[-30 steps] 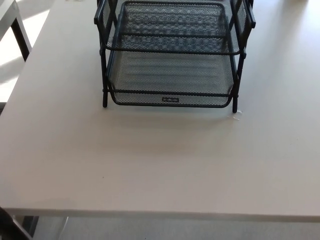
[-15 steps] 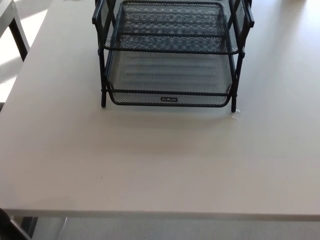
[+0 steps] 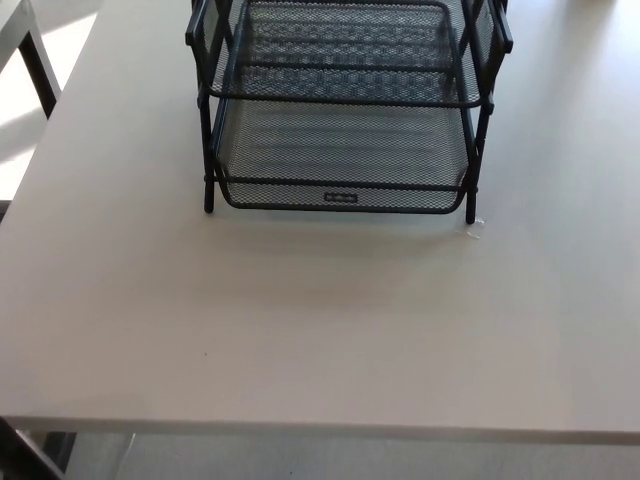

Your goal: The robot uses its right hand to grab the drawer kept on the middle of the desk and pull it out towards the robot

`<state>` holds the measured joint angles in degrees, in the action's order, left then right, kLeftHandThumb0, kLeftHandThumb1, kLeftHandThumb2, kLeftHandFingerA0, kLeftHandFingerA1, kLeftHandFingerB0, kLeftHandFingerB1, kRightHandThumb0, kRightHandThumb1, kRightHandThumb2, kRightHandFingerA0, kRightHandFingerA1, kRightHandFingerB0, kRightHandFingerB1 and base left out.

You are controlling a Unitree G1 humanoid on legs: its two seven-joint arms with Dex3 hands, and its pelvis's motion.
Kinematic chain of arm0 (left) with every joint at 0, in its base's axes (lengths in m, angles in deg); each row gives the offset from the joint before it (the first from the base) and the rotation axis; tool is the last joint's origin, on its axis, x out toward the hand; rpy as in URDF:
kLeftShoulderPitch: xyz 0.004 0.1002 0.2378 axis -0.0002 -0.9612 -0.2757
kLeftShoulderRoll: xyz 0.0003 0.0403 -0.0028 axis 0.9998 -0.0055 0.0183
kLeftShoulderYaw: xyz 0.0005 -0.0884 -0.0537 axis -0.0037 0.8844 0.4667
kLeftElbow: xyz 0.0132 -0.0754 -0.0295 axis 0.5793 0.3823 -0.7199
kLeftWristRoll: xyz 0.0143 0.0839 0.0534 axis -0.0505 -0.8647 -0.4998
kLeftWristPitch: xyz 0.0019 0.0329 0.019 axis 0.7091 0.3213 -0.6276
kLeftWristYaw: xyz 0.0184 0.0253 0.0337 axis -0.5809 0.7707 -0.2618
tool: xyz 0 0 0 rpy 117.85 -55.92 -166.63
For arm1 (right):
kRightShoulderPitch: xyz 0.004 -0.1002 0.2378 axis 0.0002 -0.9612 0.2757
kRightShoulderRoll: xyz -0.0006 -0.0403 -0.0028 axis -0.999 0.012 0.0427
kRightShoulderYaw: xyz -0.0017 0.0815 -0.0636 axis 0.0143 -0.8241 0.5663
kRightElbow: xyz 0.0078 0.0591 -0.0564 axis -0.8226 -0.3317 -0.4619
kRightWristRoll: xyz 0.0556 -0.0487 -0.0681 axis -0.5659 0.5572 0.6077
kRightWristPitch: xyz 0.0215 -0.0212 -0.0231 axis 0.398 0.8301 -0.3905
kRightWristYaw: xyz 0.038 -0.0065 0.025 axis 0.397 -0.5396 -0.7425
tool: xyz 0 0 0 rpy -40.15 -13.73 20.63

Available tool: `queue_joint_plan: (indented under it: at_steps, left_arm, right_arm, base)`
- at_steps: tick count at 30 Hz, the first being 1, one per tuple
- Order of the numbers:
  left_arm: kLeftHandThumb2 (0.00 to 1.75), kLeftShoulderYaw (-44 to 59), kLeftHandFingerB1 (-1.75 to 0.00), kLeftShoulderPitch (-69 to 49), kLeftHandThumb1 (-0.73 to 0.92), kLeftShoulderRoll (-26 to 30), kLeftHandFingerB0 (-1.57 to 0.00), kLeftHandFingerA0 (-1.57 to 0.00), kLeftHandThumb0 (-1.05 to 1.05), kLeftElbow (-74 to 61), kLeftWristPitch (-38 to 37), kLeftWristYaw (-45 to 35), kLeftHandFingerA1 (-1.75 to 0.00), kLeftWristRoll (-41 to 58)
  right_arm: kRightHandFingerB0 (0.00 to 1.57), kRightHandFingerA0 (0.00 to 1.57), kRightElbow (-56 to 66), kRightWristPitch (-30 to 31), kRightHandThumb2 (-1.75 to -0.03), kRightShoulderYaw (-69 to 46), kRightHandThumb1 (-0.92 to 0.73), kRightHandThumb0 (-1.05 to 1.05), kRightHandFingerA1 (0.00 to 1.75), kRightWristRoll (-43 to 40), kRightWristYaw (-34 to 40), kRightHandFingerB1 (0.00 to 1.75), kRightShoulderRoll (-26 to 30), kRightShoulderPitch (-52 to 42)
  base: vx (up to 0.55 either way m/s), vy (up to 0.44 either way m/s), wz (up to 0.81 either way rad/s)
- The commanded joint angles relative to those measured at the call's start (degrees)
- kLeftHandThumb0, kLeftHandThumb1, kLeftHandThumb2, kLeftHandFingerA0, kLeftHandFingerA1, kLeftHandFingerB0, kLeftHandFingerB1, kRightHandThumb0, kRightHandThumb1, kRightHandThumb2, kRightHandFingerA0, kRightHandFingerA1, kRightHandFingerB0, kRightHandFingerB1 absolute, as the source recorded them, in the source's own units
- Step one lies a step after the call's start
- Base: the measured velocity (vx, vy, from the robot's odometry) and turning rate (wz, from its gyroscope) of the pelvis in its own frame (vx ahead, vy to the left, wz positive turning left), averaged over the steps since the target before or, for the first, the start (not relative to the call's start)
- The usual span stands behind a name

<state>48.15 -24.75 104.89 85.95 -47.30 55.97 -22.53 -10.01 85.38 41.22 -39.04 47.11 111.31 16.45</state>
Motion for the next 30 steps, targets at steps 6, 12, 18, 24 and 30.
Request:
queue_joint_plan:
  at_steps: [6,12,18,24,30]
  left_arm:
    - [0.57,0.3,-0.57,0.5,0.57,-0.5,-0.81,-0.82,-0.3,0.5,-0.8,-0.6,-0.87,0.0]
    - [0.57,0.3,-0.56,0.3,0.57,-0.8,-0.8,-0.81,-0.31,0.5,-0.6,-0.6,-0.86,-0.3]
    - [0.57,0.5,-0.57,0.3,0.57,-0.8,-0.8,-0.82,-0.3,0.3,-0.8,-0.9,-0.87,0.1]
    - [0.57,0.3,-0.56,0.5,0.58,-0.8,-0.8,-0.81,-0.3,0.7,-0.7,-0.8,-0.87,-0.2]
    - [0.57,0.4,-0.57,0.3,0.57,-0.8,-0.8,-0.82,-0.31,0.1,-0.1,-1.0,-0.87,-0.3]
  right_arm:
    - [0.16,0.16,10.2,-2.0,-0.63,12.8,-0.75,-0.86,0.4,6.9,-3.9,0.32,-9.0,10.4]
    - [0.15,0.17,7.2,-5.2,-0.64,20.0,-0.76,-0.91,0.42,10.1,-3.9,0.34,-15.4,19.4]
    - [0.13,0.15,5.8,-4.0,-0.95,27.3,-0.56,-0.88,0.54,15.1,-4.6,0.45,-23.2,26.7]
    - [0.11,0.1,2.6,-5.2,-0.64,32.6,-0.73,-0.9,0.48,16.8,-6.7,0.36,-29.0,30.4]
    - [0.0,0.01,0.2,-5.3,-0.97,36.5,-0.28,-0.42,0.53,18.3,-10.4,0.51,-33.1,33.5]
  base:
    - [0.0,0.0,0.0]
    - [0.0,0.0,0.0]
    - [0.0,0.0,0.0]
    - [0.0,0.0,0.0]
    - [0.0,0.0,0.0]
